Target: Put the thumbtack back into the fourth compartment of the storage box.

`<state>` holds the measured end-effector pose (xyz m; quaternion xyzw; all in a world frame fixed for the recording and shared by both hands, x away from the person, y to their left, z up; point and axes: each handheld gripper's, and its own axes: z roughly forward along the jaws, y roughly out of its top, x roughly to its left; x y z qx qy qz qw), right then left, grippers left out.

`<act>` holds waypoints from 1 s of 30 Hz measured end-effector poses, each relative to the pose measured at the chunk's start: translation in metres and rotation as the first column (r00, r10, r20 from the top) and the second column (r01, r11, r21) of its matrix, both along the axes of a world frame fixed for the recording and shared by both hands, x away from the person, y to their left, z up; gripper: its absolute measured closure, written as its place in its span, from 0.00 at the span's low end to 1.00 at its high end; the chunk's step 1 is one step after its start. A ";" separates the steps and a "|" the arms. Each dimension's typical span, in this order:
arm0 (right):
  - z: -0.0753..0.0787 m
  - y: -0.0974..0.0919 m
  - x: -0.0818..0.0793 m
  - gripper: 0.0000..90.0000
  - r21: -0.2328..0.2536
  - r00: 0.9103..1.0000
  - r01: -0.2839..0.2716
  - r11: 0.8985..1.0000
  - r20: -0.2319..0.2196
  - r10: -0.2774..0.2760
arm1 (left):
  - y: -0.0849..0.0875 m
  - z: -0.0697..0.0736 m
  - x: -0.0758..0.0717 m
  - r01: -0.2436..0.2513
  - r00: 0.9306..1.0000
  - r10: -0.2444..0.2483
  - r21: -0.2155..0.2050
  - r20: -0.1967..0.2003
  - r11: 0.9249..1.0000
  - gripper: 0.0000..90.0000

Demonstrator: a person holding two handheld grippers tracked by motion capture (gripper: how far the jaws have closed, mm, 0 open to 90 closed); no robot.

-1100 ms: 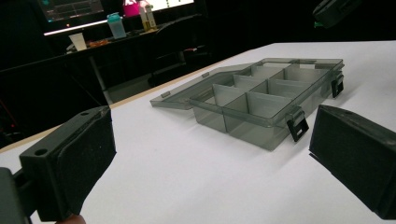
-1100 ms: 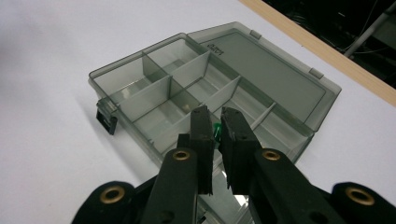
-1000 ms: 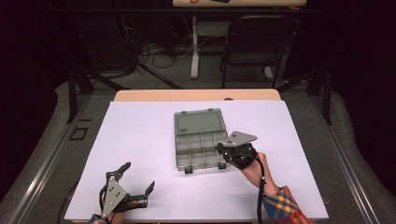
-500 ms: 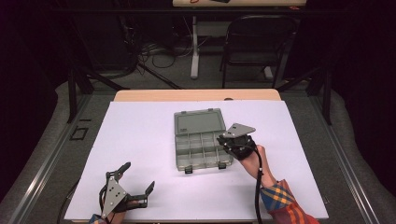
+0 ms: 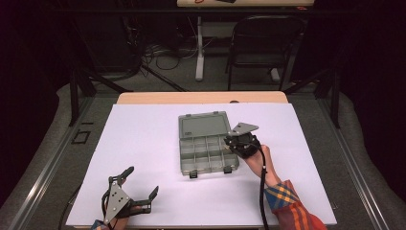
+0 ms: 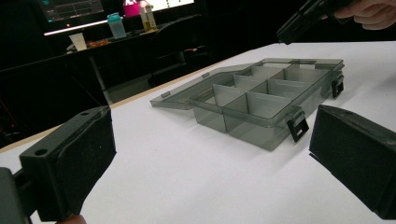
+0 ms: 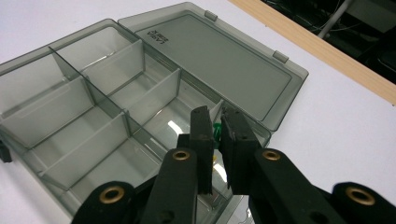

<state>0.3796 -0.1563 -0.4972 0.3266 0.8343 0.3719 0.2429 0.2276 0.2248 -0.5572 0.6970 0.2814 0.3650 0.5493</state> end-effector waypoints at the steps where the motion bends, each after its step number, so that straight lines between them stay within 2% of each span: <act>1: -0.002 0.000 0.002 0.93 -0.001 1.000 0.000 1.000 -0.007 0.000 | 0.000 0.000 0.000 0.000 1.000 0.000 0.000 -0.001 1.000 0.01; 16: -0.019 0.003 0.018 0.92 -0.002 0.998 0.003 1.000 -0.055 -0.003 | 0.002 0.000 -0.003 -0.013 1.000 0.013 -0.001 -0.001 1.000 0.01; 25: -0.017 0.000 0.017 0.80 0.018 0.998 0.014 1.000 -0.056 -0.013 | 0.002 0.000 -0.003 -0.013 1.000 0.013 0.000 -0.001 1.000 0.01; 28: -0.015 0.000 0.015 0.72 0.025 0.999 0.004 1.000 -0.054 -0.003 | 0.002 0.000 -0.003 -0.012 1.000 0.012 0.000 -0.001 1.000 0.01; 30: -0.012 -0.001 0.013 0.62 0.027 0.998 -0.003 1.000 -0.056 0.004 | 0.002 0.001 -0.002 -0.011 1.000 0.011 -0.001 -0.001 1.000 0.01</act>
